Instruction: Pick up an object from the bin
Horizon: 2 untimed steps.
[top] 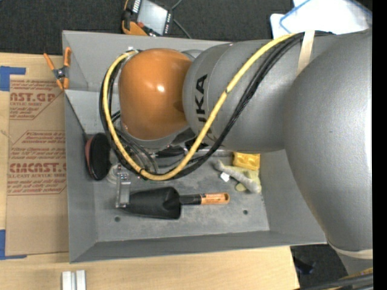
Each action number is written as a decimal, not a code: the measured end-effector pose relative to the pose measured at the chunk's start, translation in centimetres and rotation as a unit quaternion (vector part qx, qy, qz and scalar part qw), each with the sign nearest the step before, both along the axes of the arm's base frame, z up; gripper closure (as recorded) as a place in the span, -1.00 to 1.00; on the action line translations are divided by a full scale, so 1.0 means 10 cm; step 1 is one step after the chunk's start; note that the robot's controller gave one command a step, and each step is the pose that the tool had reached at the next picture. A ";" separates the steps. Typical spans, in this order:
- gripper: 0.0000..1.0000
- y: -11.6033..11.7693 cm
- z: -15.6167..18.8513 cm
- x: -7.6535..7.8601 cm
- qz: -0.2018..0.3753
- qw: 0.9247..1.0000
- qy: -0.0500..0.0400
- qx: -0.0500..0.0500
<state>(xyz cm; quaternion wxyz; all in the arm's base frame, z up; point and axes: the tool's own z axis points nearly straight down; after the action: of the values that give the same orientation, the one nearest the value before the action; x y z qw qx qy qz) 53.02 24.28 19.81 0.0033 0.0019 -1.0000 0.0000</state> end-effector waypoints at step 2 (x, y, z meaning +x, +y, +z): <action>-1.00 -0.87 -1.32 -0.36 0.019 1.000 0.001 0.000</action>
Offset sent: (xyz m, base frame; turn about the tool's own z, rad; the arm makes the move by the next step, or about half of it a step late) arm -0.0335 -0.0848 -0.1281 -0.0409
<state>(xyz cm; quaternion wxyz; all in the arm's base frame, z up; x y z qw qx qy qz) 49.46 15.58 6.56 0.0039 0.0213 -0.9998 0.0005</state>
